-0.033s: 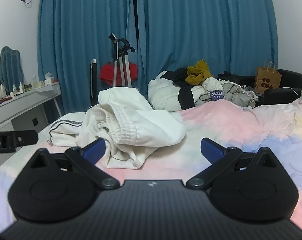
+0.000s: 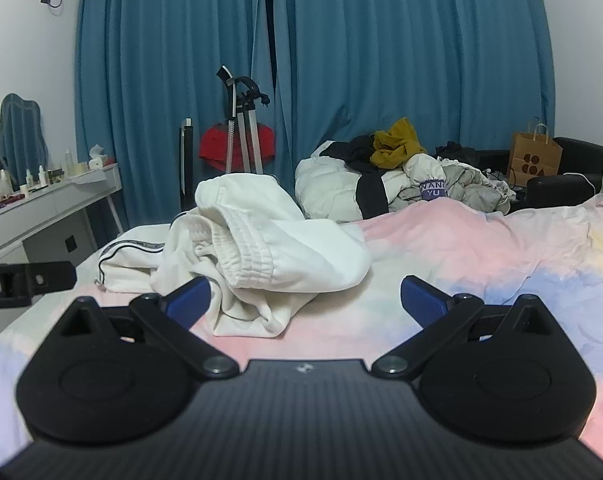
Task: Fold clothes
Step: 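Move both grippers toward the white sweatshirt on the bed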
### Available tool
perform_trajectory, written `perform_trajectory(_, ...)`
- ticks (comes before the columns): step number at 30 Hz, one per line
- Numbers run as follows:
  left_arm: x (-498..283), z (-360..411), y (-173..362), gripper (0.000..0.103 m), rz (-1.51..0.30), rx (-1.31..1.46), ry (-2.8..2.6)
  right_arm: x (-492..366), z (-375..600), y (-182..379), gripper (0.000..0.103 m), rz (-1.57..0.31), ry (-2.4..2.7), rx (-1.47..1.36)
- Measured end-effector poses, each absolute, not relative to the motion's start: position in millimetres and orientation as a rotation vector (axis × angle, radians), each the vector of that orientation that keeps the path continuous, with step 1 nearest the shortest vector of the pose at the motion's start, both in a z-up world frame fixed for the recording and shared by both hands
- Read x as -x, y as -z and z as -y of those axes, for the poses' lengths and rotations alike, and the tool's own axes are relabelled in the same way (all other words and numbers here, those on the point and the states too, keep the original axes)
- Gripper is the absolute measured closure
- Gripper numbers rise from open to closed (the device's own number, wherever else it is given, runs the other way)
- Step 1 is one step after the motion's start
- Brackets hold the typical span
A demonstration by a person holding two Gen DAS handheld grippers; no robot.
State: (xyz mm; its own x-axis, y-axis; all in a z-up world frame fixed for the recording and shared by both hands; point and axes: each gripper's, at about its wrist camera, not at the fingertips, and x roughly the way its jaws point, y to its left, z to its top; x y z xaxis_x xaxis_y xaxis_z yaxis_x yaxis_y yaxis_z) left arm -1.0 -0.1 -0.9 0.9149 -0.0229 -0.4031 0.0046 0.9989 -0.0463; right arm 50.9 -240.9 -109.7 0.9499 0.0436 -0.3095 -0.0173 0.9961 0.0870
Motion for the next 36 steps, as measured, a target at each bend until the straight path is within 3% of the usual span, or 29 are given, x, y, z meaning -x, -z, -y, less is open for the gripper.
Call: perform_trajectory(36,-1.6,4.0,9.2,0.0,-0.441,0.039,0.033,-52.9,252.0,117.1,0.0,-0.322,-0.008,-0.138)
